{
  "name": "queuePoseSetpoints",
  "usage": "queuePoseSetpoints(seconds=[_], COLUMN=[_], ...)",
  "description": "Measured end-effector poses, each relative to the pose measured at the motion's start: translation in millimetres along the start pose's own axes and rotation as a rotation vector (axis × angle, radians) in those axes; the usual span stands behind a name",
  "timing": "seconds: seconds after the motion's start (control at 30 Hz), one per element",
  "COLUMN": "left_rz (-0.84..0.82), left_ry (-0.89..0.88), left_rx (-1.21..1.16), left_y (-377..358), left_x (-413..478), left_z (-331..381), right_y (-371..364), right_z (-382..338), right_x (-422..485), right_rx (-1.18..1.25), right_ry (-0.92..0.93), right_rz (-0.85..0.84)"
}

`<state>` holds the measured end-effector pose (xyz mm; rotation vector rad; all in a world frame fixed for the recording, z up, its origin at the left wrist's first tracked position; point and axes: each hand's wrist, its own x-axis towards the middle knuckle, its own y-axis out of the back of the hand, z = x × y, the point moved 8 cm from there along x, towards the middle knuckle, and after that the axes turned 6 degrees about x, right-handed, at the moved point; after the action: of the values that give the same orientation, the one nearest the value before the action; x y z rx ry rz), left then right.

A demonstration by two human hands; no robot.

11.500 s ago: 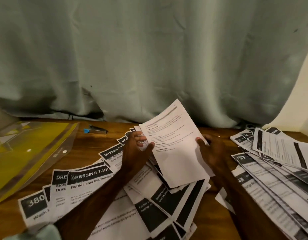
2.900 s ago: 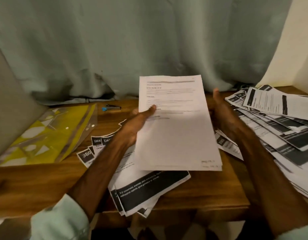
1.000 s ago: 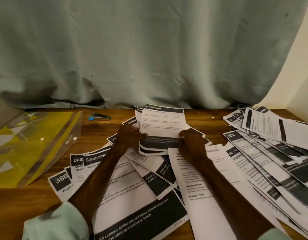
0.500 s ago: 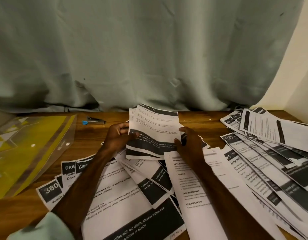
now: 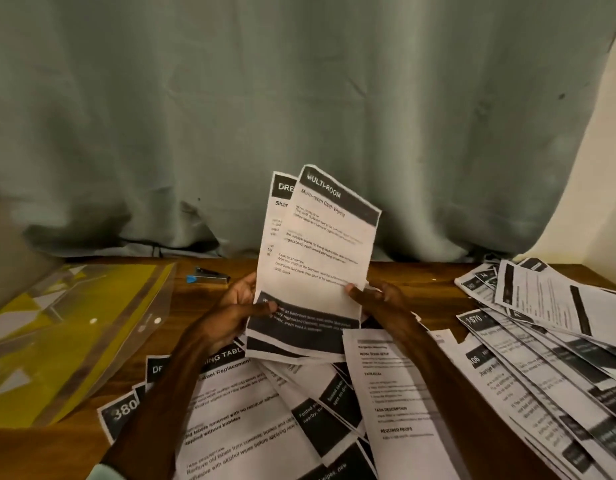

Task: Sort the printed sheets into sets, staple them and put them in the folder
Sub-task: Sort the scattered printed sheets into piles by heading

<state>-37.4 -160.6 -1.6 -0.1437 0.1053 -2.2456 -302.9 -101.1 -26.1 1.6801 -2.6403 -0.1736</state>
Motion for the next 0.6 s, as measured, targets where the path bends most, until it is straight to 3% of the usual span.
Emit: queuePoseSetpoints(seconds=[0.17,0.37,0.6], left_rz=[0.074,0.272,0.389], left_ry=[0.08,0.029,-0.009], left_rx=[0.011,0.001,0.095], left_y=[31.1,43.6,42.2], left_x=[-4.8,-8.0,-3.3], left_z=[-12.2,-0.6,8.8], right_y=[-18.6,-35.6,-33.5], right_z=[-22.0,-23.9,4.5], right_x=[-11.4,-9.0,-5.0], right_rx=[0.172,0.026,0.068], right_ry=[0.162,0.334,0.3], right_rz=[-0.047,-0.038,0.037])
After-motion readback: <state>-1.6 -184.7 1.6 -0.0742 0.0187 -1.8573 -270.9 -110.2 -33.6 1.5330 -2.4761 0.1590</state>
